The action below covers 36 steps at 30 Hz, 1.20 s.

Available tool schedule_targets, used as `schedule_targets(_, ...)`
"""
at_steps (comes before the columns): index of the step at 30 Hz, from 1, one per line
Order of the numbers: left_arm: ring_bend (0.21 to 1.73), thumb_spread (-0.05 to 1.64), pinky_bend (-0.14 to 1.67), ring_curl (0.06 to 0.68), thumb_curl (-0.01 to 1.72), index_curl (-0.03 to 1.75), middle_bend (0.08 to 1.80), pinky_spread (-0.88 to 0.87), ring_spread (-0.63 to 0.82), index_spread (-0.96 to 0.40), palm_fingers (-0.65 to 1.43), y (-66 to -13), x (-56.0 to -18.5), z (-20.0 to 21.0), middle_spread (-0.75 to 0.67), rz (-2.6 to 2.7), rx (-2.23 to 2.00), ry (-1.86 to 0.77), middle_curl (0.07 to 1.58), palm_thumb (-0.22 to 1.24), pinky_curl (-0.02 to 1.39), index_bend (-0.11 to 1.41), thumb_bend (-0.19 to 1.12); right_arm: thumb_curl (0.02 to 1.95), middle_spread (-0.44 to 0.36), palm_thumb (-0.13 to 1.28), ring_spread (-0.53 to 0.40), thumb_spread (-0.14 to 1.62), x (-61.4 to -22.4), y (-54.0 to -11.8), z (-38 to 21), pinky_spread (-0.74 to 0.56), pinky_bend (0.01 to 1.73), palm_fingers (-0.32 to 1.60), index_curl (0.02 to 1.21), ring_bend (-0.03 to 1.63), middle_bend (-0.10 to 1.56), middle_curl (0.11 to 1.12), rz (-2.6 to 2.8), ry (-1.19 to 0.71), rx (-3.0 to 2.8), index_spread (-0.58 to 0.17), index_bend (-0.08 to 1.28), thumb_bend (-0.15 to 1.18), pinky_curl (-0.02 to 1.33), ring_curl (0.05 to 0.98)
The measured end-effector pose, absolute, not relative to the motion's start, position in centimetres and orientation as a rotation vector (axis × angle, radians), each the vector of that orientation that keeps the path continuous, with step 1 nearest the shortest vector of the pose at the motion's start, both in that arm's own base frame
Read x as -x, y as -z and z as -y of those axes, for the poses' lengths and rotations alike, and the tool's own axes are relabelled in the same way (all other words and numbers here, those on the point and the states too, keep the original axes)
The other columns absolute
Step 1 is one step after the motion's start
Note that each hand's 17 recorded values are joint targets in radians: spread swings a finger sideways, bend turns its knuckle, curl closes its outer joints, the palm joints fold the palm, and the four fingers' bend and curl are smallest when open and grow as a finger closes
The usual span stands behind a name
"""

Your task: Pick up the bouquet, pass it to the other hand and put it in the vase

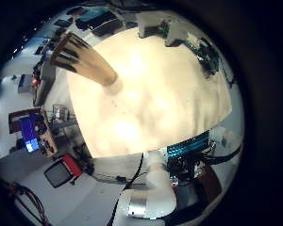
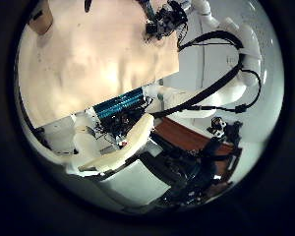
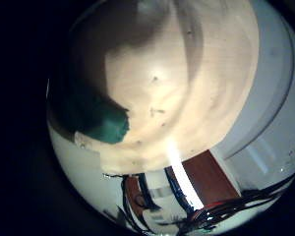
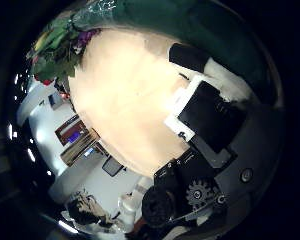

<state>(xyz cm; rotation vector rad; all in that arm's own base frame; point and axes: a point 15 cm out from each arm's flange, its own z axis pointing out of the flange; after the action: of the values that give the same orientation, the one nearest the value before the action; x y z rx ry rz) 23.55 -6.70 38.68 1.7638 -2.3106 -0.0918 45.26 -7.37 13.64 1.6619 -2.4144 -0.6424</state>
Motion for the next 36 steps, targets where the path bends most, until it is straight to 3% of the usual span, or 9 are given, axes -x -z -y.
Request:
schedule_targets(1,0.54,0.93,0.2,0.169,0.31,0.3,0.27,0.53,0.47,0.13,0.22,-38.7,-23.5,6.7,0.27,2.31,-1.764,0.092,0.34,0.34,0.3,0.16,-0.03,0.5,-0.218,0.93,-0.256,0.93,-45.4,-14.2,7.4,-0.4,1.23,1.28,0.72,1.26,1.06,0.67,2.422,0.631,-1.67,-0.379,0.77,-0.01,0.39,0.446)
schedule_targets(4,0.54,0.93,0.2,0.17,0.31,0.31,0.27,0.53,0.47,0.13,0.22,-38.8,-23.3,6.8,0.27,2.312,-1.763,0.09,0.34,0.34,0.3,0.16,-0.03,0.51,-0.217,0.97,-0.243,0.93,-46.0,-16.4,7.6,-0.34,1.34,1.2,0.81,1.34,1.15,0.72,2.452,0.58,-1.707,-0.373,0.88,-0.01,0.46,0.497)
schedule_targets(7,0.54,0.93,0.2,0.169,0.3,0.31,0.27,0.53,0.47,0.13,0.22,-39.1,-23.1,6.8,0.27,2.317,-1.767,0.075,0.34,0.34,0.3,0.16,-0.03,0.55,-0.202,1.1,-0.226,0.94,-46.4,-19.2,8.4,-0.29,1.4,1.16,0.88,1.39,1.22,0.76,2.496,0.52,-1.741,-0.358,0.93,0.04,0.51,0.536)
schedule_targets(13,0.54,0.93,0.2,0.17,0.3,0.31,0.27,0.52,0.47,0.13,0.23,-39.3,-23.7,7.0,0.26,2.318,-1.779,0.055,0.34,0.34,0.3,0.16,-0.03,0.64,-0.168,1.22,-0.198,0.93,-45.8,-25.2,8.8,-0.23,1.44,1.12,0.96,1.45,1.28,0.78,2.54,0.439,-1.873,-0.339,0.97,0.07,0.57,0.58)
schedule_targets(21,0.53,0.93,0.19,0.169,0.3,0.31,0.27,0.51,0.46,0.12,0.25,-39.3,-24.6,6.5,0.25,2.287,-1.818,0.047,0.34,0.34,0.3,0.17,-0.03,0.76,-0.147,1.24,-0.186,0.79,-43.8,-34.5,6.7,-0.21,1.41,1.11,1.03,1.46,1.32,0.79,2.667,0.441,-2.121,-0.325,0.96,0.07,0.63,0.602)
schedule_targets(31,0.53,0.95,0.19,0.163,0.3,0.33,0.28,0.49,0.44,0.11,0.31,-40.3,-26.7,6.6,0.21,2.244,-1.87,-0.079,0.34,0.31,0.28,0.18,-0.03,0.86,-0.134,1.23,-0.184,0.62,-39.9,-44.6,3.4,-0.21,1.34,1.12,1.07,1.46,1.33,0.78,2.77,0.723,-2.524,-0.317,0.96,0.01,0.69,0.609)
schedule_targets(36,0.53,0.96,0.19,0.159,0.29,0.34,0.31,0.48,0.4,0.11,0.35,-42.3,-27.4,6.6,0.18,2.25,-1.886,-0.199,0.35,0.29,0.27,0.18,-0.03,0.9,-0.13,1.23,-0.182,0.53,-36.8,-48.9,1.0,-0.21,1.31,1.12,1.08,1.46,1.34,0.77,2.679,1.044,-2.749,-0.317,0.96,-0.01,0.72,0.611)
